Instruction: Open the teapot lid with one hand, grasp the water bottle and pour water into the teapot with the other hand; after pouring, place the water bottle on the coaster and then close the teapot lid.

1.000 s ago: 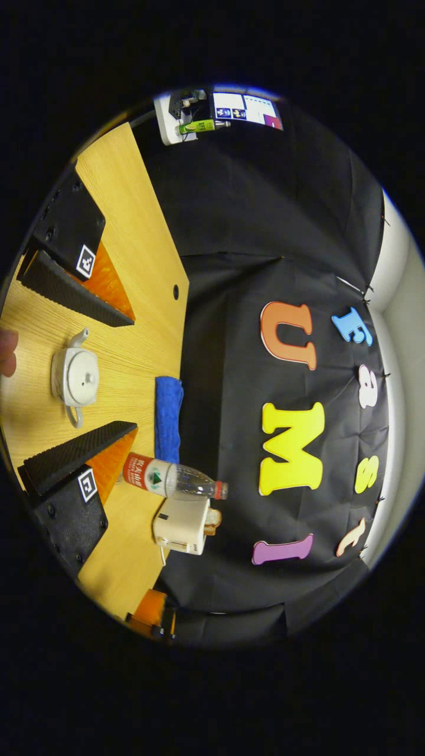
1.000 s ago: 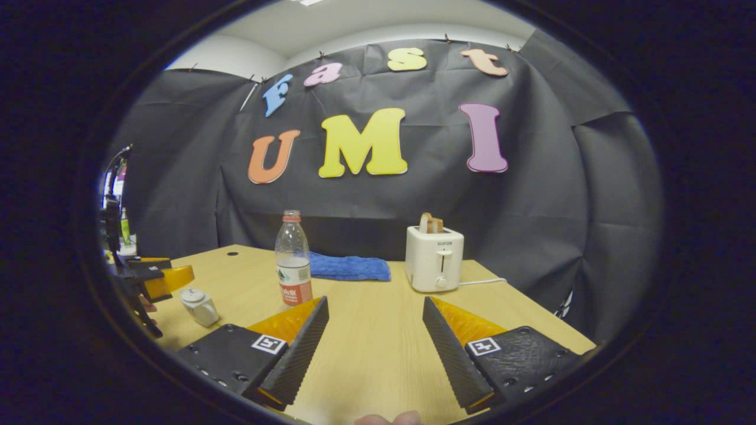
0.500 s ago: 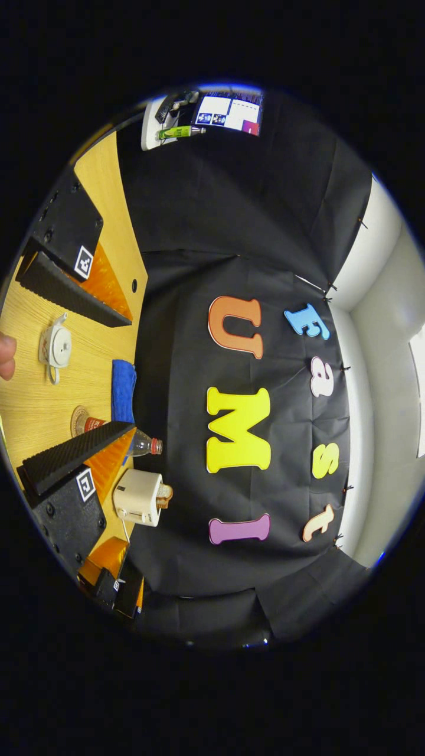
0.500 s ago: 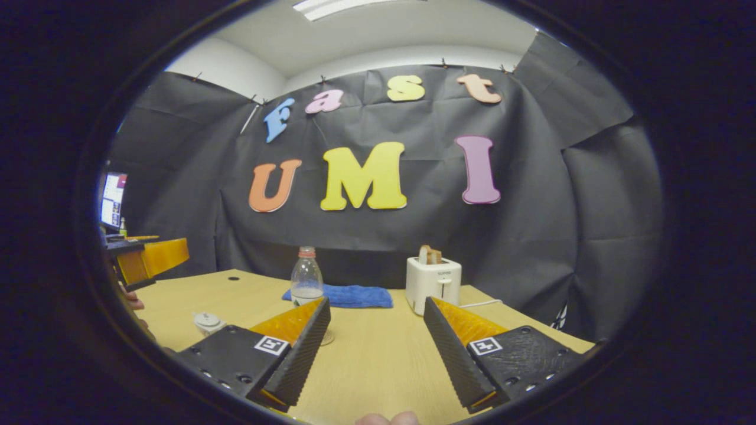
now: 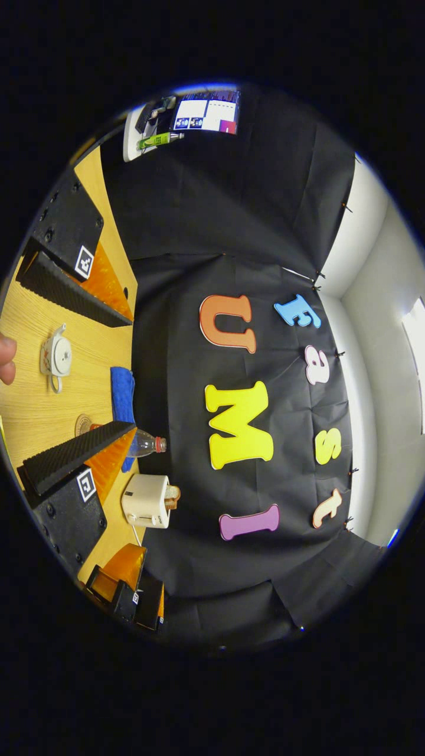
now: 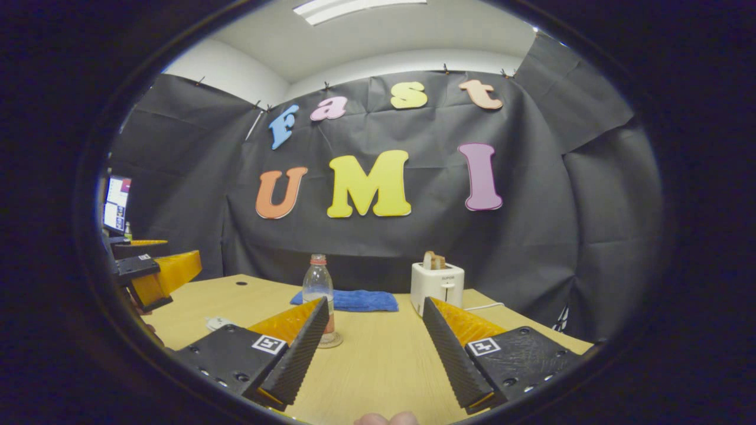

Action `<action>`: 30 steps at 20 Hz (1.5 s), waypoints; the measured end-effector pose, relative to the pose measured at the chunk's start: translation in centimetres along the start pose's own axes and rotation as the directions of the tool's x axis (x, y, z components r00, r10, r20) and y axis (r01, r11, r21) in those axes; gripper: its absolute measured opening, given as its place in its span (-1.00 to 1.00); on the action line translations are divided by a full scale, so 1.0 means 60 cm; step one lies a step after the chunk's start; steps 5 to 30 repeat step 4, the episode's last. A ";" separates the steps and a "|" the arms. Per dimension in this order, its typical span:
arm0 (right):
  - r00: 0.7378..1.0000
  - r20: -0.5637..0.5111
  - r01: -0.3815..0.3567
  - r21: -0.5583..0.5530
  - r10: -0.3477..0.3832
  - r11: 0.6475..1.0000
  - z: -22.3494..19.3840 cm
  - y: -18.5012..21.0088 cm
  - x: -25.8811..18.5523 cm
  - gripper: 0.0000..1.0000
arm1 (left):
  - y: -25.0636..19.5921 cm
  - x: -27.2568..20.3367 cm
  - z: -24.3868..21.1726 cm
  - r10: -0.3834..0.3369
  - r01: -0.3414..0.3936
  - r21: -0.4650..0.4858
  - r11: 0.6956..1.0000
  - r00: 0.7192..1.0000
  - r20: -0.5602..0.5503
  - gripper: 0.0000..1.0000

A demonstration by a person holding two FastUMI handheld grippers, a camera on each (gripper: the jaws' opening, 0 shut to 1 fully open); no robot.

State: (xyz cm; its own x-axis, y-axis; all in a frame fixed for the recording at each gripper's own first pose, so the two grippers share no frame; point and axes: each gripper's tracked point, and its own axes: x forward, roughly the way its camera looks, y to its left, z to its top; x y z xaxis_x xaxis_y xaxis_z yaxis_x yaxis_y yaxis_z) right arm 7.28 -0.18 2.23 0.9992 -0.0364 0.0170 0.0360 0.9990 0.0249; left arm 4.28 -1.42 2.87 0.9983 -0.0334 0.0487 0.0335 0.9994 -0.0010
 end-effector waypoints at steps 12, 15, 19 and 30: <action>0.999 0.007 -0.034 0.023 0.033 0.999 0.018 0.014 -0.011 0.90 | -0.020 -0.002 -0.036 -0.048 0.043 -0.061 0.997 0.996 -0.082 0.99; 0.999 0.007 -0.034 0.023 0.033 0.999 0.018 0.014 -0.011 0.90 | -0.020 -0.002 -0.036 -0.048 0.043 -0.061 0.997 0.996 -0.082 0.99; 0.999 0.007 -0.034 0.023 0.033 0.999 0.018 0.014 -0.011 0.90 | -0.020 -0.002 -0.036 -0.048 0.043 -0.061 0.997 0.996 -0.082 0.99; 0.999 0.007 -0.034 0.023 0.033 0.999 0.018 0.014 -0.011 0.90 | -0.020 -0.002 -0.036 -0.048 0.043 -0.061 0.997 0.996 -0.082 0.99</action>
